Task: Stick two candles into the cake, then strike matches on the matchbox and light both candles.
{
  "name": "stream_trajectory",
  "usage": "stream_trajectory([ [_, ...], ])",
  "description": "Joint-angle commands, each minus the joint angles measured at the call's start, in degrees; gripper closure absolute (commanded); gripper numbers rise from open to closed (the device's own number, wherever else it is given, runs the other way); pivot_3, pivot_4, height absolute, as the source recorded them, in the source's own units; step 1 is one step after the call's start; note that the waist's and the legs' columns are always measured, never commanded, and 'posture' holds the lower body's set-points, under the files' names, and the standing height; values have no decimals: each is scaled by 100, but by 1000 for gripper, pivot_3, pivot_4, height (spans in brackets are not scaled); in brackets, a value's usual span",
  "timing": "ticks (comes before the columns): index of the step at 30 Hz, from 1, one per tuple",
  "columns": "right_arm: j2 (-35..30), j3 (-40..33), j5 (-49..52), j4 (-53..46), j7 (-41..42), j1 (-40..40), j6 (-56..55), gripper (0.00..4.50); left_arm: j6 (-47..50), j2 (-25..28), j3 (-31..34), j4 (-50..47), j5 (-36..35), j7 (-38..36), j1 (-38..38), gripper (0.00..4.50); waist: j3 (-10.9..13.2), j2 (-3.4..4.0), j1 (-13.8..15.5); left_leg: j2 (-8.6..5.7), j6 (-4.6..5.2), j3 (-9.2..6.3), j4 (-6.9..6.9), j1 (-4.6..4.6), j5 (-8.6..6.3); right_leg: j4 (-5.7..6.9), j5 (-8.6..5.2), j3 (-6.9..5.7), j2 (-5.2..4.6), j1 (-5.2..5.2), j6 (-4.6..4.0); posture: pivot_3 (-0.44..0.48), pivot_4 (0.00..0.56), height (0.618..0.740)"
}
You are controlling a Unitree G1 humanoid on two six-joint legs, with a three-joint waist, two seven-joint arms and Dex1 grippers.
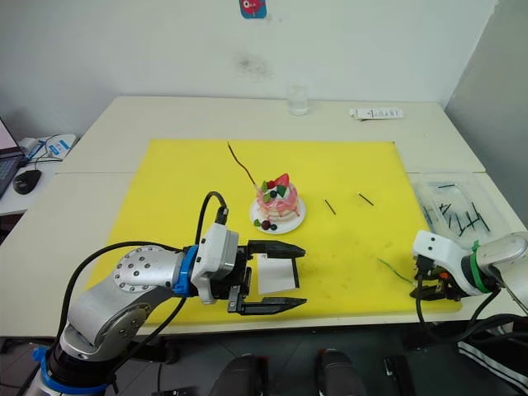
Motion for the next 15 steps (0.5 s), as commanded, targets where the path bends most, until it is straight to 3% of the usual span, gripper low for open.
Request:
stream_trajectory([
  [1,37,73,-62,-39,38,-220,110,3013,9,-29,-43,-235,-118,-1,-48,692,0,0,-2,0,0,-1,0,6,0,-1,0,0,0,6,0,0,150,740],
  [5,2,138,-14,-97,127,-334,233,4373,24,-40,-51,-279,-137,2,-33,692,0,0,-2,2,0,-4,-1,7,0,-1,0,-2,-1,9,-1,0,150,740],
  [15,-195,-59,345,-302,398,-409,685,4445,18,-3,-54,-299,-154,-25,17,692,1,2,5,1,-1,-10,-6,5,-1,-6,-3,-1,-3,14,-5,0,150,740],
])
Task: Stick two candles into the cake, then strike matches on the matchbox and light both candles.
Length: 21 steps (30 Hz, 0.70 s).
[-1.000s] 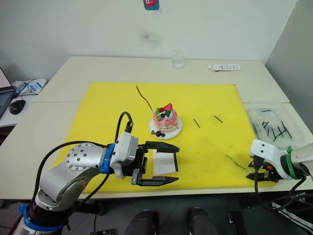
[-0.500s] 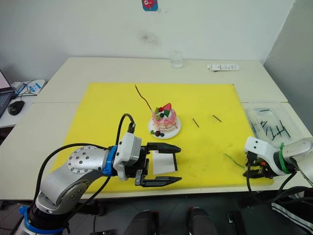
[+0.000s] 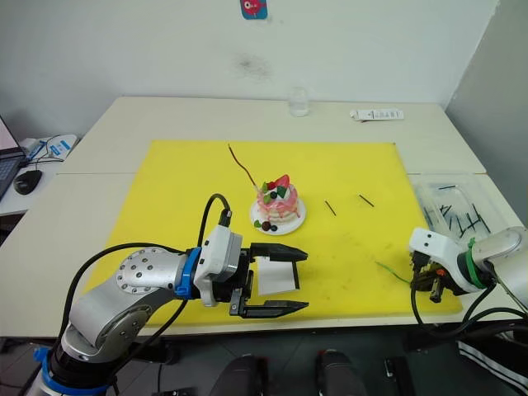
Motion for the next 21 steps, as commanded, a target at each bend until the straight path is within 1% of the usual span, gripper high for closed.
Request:
stream_trajectory([
  [1,-178,-312,383,-279,280,-191,295,4445,-69,16,31,-206,-103,-48,4,692,0,1,1,0,0,-1,0,0,0,0,0,0,0,0,-1,0,150,740],
  [3,-78,-505,853,-354,458,-552,702,4445,-96,34,82,-161,-112,-69,12,692,5,8,-11,1,0,-1,-1,1,0,0,-1,-1,0,0,-1,0,150,740],
  [6,487,-864,1667,-285,481,-1445,1393,4445,-25,-32,297,-78,-309,44,44,692,10,13,-46,3,0,1,1,5,0,0,0,-3,2,0,0,0,150,740],
  [8,1102,-1215,2047,-152,169,-1917,1613,4445,65,-120,484,-28,-524,210,74,692,12,7,-45,3,0,-9,2,7,0,1,0,-3,5,7,0,0,150,740],
  [11,2257,-1814,2448,333,-586,-2658,2071,4445,1,-272,788,117,-532,553,136,692,13,4,-38,5,0,-24,3,8,0,1,0,-4,9,13,0,0,150,740],
  [15,3824,-2302,2287,564,-1898,-3025,1112,4445,269,-517,1242,92,-769,1315,231,692,14,5,-21,2,1,-19,2,-1,0,-1,3,2,10,13,4,0,150,740],
  [17,4580,-2399,2117,492,-2572,-2994,494,4445,306,-614,1368,22,-727,1656,333,692,14,5,-13,2,1,-18,-3,-8,0,-3,20,4,11,10,35,0,150,740],
  [19,5074,-2348,1986,379,-2953,-2882,16,4445,298,-680,1462,-33,-653,1901,434,692,14,6,-6,3,1,-17,-10,-14,0,-6,17,4,13,5,41,0,150,740],
  [21,5475,-2104,1656,329,-3235,-2686,-702,4445,280,-751,1522,-101,-582,2153,558,692,14,6,7,4,2,-18,-12,-17,-1,-6,12,3,13,4,45,0,150,740],
])
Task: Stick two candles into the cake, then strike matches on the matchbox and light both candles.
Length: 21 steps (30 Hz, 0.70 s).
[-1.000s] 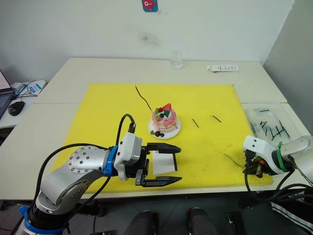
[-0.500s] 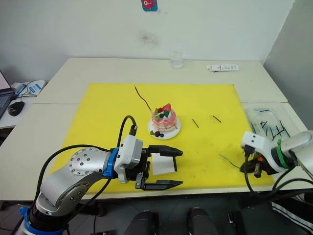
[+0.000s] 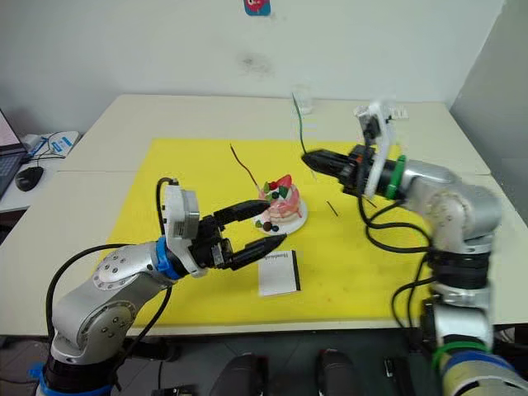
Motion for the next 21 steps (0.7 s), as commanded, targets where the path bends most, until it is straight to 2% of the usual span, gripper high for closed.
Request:
stream_trajectory([
  [1,485,206,-501,-237,-577,249,-1271,4445,-52,-110,176,-292,75,448,162,692,0,0,7,1,0,0,-3,0,0,-1,-1,0,0,-1,0,0,150,740],
  [7,1047,670,-1126,142,-888,812,-2629,4445,-114,-116,322,-384,179,840,328,692,0,2,2,0,1,4,-6,10,-1,5,-1,1,-2,2,-4,0,150,740],
  [11,1305,947,-1489,508,-998,1108,-3451,4445,-123,-35,455,-361,217,939,384,692,1,3,-4,1,1,7,-5,17,0,11,-15,3,-2,3,-39,0,150,740],
  [21,1751,1230,-1914,1638,-950,1205,-4827,4445,-71,157,560,-340,141,837,457,692,1,4,-13,2,1,6,-18,19,-1,7,-15,3,-1,1,-39,0,150,740],
])
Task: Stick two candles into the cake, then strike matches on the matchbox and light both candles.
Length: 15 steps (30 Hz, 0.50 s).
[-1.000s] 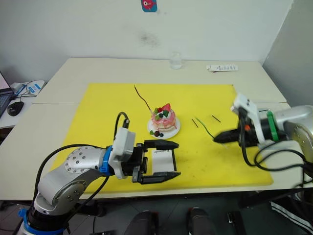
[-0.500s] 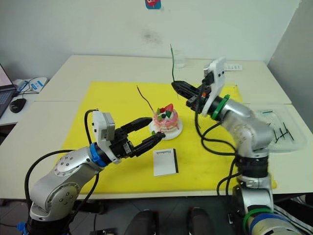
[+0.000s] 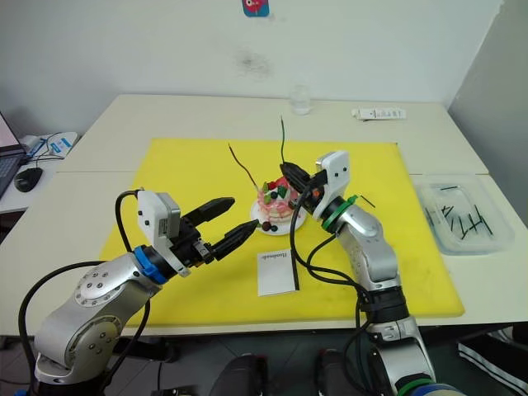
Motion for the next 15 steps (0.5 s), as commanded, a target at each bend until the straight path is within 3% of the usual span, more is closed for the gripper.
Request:
stream_trajectory([
  [1,80,-24,-61,251,0,-116,-469,4445,-2,73,120,-198,-122,-21,-148,692,0,0,-2,0,0,1,0,0,0,0,0,1,0,0,0,0,150,740],
  [15,51,-112,-53,775,-124,-184,-874,4445,65,347,184,-218,-294,-188,-161,692,0,1,-10,0,0,2,-49,13,1,-9,0,0,-1,-5,1,0,150,740],
])
